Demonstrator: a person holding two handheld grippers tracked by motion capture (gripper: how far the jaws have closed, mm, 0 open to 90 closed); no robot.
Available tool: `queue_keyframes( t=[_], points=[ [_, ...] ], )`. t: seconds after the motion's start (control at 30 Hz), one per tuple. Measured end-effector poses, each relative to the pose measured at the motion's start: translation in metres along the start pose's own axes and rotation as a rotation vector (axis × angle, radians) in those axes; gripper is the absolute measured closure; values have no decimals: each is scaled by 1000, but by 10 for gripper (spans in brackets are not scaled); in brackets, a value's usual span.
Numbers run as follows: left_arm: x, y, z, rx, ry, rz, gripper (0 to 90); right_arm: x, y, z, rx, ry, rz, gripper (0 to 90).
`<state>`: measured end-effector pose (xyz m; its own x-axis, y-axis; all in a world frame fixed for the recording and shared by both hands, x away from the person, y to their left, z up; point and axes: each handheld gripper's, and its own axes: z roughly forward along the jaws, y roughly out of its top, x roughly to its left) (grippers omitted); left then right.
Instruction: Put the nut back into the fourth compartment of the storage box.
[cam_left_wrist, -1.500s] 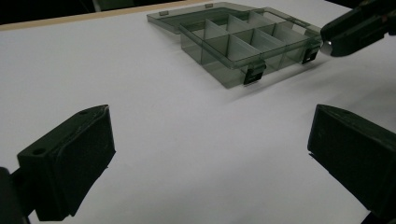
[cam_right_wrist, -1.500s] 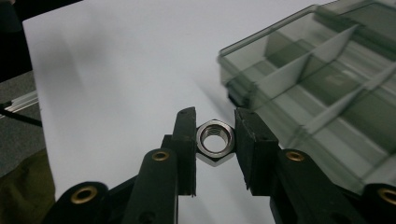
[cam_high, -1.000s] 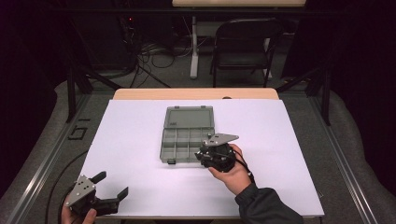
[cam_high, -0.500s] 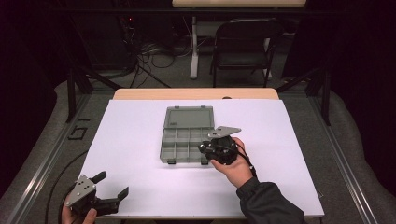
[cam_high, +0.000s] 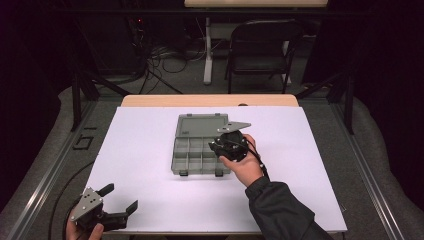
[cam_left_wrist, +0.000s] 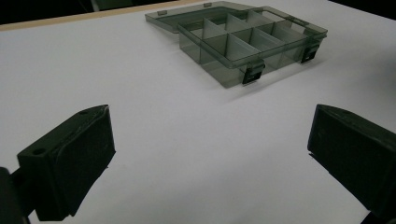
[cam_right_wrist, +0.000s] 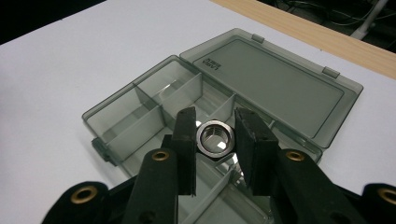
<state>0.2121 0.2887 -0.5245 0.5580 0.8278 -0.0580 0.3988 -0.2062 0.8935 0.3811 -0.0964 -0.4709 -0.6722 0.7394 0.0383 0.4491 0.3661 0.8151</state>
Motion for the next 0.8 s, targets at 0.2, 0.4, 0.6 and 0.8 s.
queue_keyframes(
  t=[0.2,0.4,0.6,0.8],
  points=[
    [0,0,0,1,-1,-1,6,-8,2,11,10,-26,29,704],
    [0,0,0,-4,-2,-1,6,-16,-1,18,24,-50,52,704],
    [0,0,0,3,-1,4,6,-22,-5,25,39,-72,69,703],
    [0,0,0,-4,-3,-1,6,-23,-7,32,57,-82,69,704]
  ],
)
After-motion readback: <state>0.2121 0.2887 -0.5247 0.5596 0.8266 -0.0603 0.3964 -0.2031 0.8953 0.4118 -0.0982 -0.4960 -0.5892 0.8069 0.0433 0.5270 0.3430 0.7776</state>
